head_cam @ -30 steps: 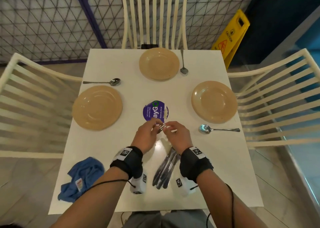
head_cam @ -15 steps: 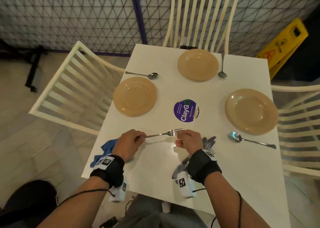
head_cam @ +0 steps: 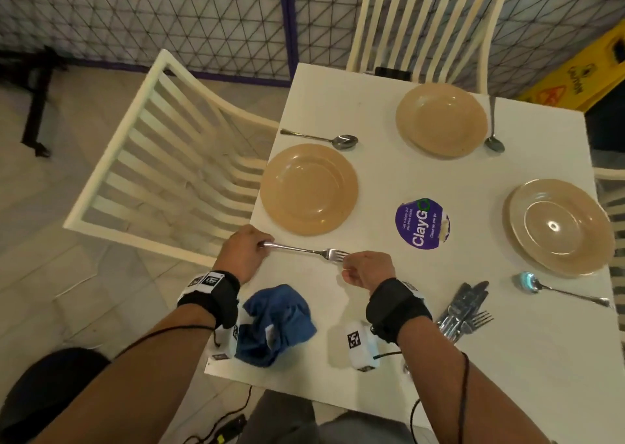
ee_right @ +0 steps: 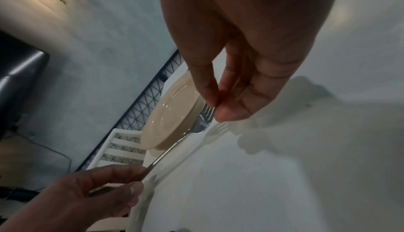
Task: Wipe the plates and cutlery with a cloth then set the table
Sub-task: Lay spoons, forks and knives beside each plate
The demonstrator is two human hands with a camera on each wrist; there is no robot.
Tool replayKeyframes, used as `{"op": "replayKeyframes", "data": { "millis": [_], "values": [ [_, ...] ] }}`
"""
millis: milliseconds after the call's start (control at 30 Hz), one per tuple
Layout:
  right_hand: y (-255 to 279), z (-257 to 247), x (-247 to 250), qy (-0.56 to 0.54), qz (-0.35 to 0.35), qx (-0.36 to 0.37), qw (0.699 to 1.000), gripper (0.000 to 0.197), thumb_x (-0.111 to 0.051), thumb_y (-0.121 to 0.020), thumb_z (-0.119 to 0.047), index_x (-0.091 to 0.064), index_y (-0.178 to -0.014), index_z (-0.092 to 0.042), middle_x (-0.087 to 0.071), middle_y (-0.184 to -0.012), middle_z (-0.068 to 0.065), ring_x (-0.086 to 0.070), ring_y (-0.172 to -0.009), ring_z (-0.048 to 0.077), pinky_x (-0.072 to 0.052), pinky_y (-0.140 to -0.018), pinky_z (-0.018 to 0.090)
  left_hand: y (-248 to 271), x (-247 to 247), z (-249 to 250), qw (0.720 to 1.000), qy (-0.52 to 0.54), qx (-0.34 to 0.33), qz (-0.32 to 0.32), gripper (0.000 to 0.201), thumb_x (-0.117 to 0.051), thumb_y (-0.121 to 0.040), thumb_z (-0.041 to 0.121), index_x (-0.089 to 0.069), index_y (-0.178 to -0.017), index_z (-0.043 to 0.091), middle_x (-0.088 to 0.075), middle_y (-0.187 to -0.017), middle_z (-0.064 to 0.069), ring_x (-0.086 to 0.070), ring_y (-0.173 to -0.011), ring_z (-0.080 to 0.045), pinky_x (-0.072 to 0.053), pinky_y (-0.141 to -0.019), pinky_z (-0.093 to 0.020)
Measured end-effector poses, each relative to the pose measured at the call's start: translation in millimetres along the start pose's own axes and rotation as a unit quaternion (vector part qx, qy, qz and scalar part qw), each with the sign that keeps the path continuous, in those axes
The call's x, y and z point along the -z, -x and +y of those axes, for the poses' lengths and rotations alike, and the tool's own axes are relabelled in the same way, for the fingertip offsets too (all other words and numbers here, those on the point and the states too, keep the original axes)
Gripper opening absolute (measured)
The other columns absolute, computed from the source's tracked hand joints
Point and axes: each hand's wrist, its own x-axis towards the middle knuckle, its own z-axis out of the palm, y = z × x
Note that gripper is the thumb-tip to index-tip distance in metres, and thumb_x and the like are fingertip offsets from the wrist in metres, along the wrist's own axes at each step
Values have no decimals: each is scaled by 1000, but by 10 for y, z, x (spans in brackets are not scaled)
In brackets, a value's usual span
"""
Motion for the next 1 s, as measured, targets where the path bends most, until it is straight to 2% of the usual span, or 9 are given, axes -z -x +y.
{"op": "replayKeyframes", "data": {
  "millis": [167, 333, 400, 500, 567, 667, 767, 867, 1000],
  "values": [
    [-77, -83, -212, -11, 18, -31, 999, 3, -76, -65, -1, -74, -67, -3, -72, -76, 23, -69, -68, 32, -60, -83, 51, -277, 66, -199, 999, -14, -22, -30, 19, -67, -93, 17, -75, -110, 16, -62, -103, -7, -62, -95, -28, -51, -84, -38],
    [-42, -158, -321, -15, 27, -22, 999, 13, -63, -87, 3, -65, -79, -7, -68, -73, 11, -68, -71, 25, -62, -79, 40, -341, 90, -288, 999, 5, -28, -14, 20, -68, -93, 23, -76, -111, 20, -58, -109, 0, -62, -93, -22, -52, -86, -37],
    [-65, -173, -349, -12, 26, -34, 999, 5, -68, -80, 0, -69, -82, -4, -68, -72, 12, -66, -69, 25, -61, -75, 37, -342, 76, -322, 999, 13, -29, -3, 20, -68, -93, 24, -77, -111, 22, -57, -107, 2, -62, -91, -19, -51, -85, -33],
    [-225, -103, -330, -24, 19, -54, 998, 25, -70, -54, -9, -73, -78, -1, -69, -75, 17, -65, -69, 27, -60, -80, 42, -330, 65, -341, 999, 30, -31, 14, 19, -69, -92, 23, -77, -110, 22, -58, -104, 4, -60, -88, -14, -48, -85, -27],
    [-230, -110, -329, -22, 13, -54, 998, 21, -71, -52, -13, -72, -72, -5, -69, -74, 16, -66, -70, 27, -60, -85, 45, -330, 75, -338, 999, 33, -30, 15, 19, -69, -92, 23, -77, -109, 22, -58, -103, 5, -59, -86, -13, -50, -85, -28],
    [-164, -137, -318, -26, 18, -48, 998, 4, -74, -65, -6, -72, -69, -7, -69, -72, 14, -65, -69, 27, -59, -87, 49, -347, 89, -309, 999, 27, -33, 12, 19, -69, -92, 23, -77, -109, 21, -58, -101, 4, -57, -84, -12, -48, -83, -27],
    [-121, -147, -254, -13, 16, -41, 999, 4, -76, -66, -6, -74, -63, -8, -72, -76, 13, -68, -72, 28, -59, -88, 52, -335, 102, -272, 999, 24, -25, 1, 21, -69, -93, 22, -77, -112, 20, -57, -104, 3, -58, -86, -13, -45, -85, -26],
    [-20, -144, -76, 9, 9, -22, 1000, 5, -78, -79, -11, -73, -77, -12, -77, -87, 13, -75, -82, 30, -61, -85, 45, -254, 140, -163, 999, 42, -7, 25, 23, -70, -92, 20, -75, -114, 20, -55, -108, 4, -58, -83, -16, -47, -83, -29],
    [202, -69, 384, 37, 47, 37, 998, 9, -74, -86, -20, -72, -90, -13, -75, -95, 12, -71, -70, 21, -63, -74, 35, 16, 153, 241, 992, 62, -66, 88, 26, -69, -92, 14, -73, -117, 19, -57, -108, 3, -58, -76, -15, -49, -80, -31]
  ]
}}
